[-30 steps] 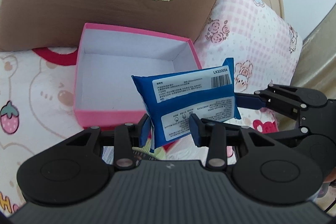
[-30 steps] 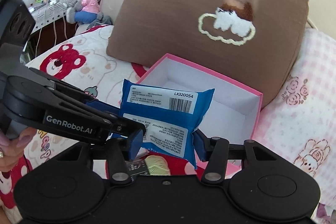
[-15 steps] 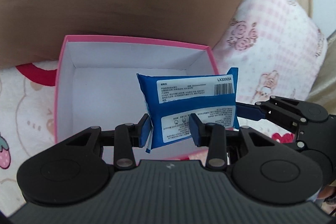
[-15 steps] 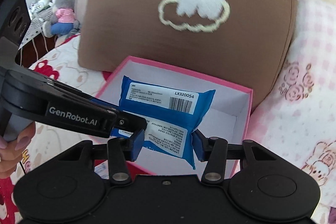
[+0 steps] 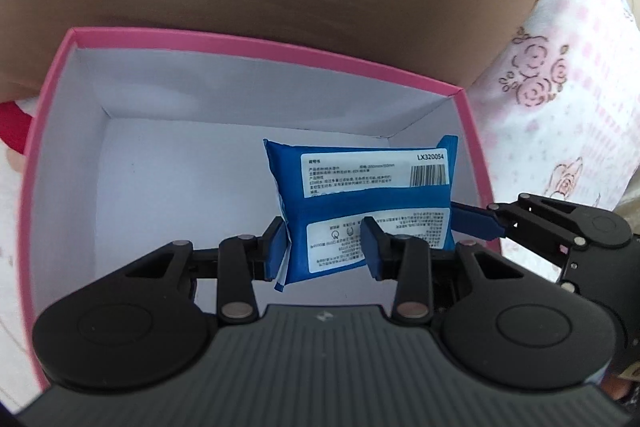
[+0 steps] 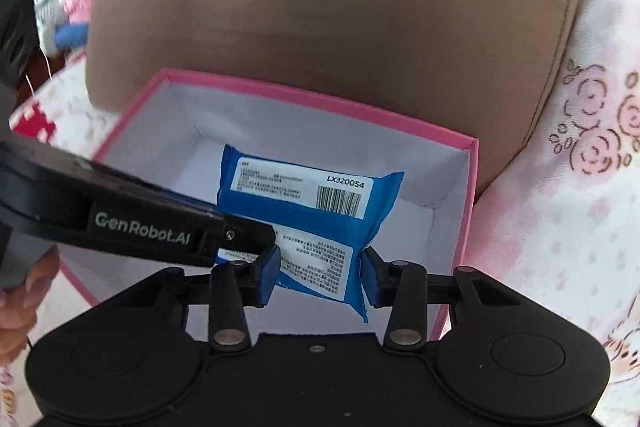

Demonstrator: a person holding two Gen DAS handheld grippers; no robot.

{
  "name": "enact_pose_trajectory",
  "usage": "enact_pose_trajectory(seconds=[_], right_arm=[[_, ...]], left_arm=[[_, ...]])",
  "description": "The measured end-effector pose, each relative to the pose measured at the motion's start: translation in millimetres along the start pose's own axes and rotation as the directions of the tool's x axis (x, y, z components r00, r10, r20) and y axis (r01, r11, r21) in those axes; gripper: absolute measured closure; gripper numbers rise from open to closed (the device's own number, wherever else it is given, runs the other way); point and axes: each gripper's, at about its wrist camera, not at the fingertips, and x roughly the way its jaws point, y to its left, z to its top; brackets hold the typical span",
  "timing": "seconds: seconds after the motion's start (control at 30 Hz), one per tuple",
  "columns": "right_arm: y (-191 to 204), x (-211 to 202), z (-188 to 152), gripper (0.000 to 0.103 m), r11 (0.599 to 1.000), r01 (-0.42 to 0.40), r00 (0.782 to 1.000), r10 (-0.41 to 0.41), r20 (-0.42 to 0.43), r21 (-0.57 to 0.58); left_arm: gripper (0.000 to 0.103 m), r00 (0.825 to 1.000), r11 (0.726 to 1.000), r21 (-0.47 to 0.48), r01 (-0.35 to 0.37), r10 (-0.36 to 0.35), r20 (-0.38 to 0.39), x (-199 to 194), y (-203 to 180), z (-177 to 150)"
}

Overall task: Organize objects
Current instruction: 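Lower the wipe pack into the pink box and open the right tool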

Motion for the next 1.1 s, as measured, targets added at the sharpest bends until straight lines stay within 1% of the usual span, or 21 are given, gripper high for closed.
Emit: enact_pose_trajectory(seconds=[0.1, 0.27, 0.33, 0.47, 0.57, 0.67, 0.77, 0.83, 1.0, 1.03, 1.1], right_arm=[[2, 11, 3, 0.056, 1.000, 0.026, 0.999, -0.026, -0.029, -0.016], [15, 25, 9, 0.056, 0.993, 0.082, 0.994, -0.088, -0.065, -0.086], [16, 32, 12, 0.052, 0.990, 0.091, 0.993, -0.099, -0.062, -0.111], [20, 42, 12, 0.052, 0.986, 0.101, 0.992, -0.111, -0.065, -0.136], [18, 47, 10, 0.052, 0.986, 0.104, 0.991, -0.114, -0.074, -0.134], [19, 50, 8, 0.052, 0.980, 0.129, 0.987, -0.141, -0.073, -0.151], [25, 55, 4, 0.052, 0.968, 0.166, 0.981, -0.180, -0.065, -0.186], [27, 61, 5, 0.052, 0.962, 0.184, 0.977, -0.201, -0.069, -0.200], [30, 73, 8, 0.052, 0.953, 0.218, 0.968, -0.238, -0.075, -0.212], [31, 74, 8, 0.051, 0.950, 0.222, 0.967, -0.243, -0.075, -0.217], [33, 70, 8, 0.044, 0.954, 0.215, 0.970, -0.233, -0.065, -0.211]], left_arm=[[0.066, 1.000, 1.000, -0.020, 0.010, -0.010, -0.010, 12, 5, 1], [0.065, 1.000, 0.999, -0.046, 0.014, -0.015, -0.023, 23, 14, 6], [0.065, 0.999, 0.998, -0.057, 0.013, -0.015, -0.031, 26, 18, 10], [0.065, 0.999, 0.998, -0.064, 0.004, -0.007, -0.047, 32, 23, 15], [0.065, 0.998, 0.997, -0.072, 0.011, -0.015, -0.062, 39, 26, 16], [0.064, 0.997, 0.997, -0.078, 0.022, -0.027, -0.073, 44, 28, 17], [0.064, 0.998, 0.999, -0.038, 0.002, -0.004, -0.070, 46, 23, 20], [0.065, 0.998, 0.999, -0.031, -0.010, 0.008, -0.070, 49, 22, 22], [0.063, 0.997, 0.997, -0.072, -0.012, 0.006, -0.078, 59, 34, 24], [0.062, 0.997, 0.997, -0.081, -0.015, 0.009, -0.083, 60, 37, 24], [0.061, 0.995, 0.997, -0.070, -0.021, 0.014, -0.096, 59, 39, 25]])
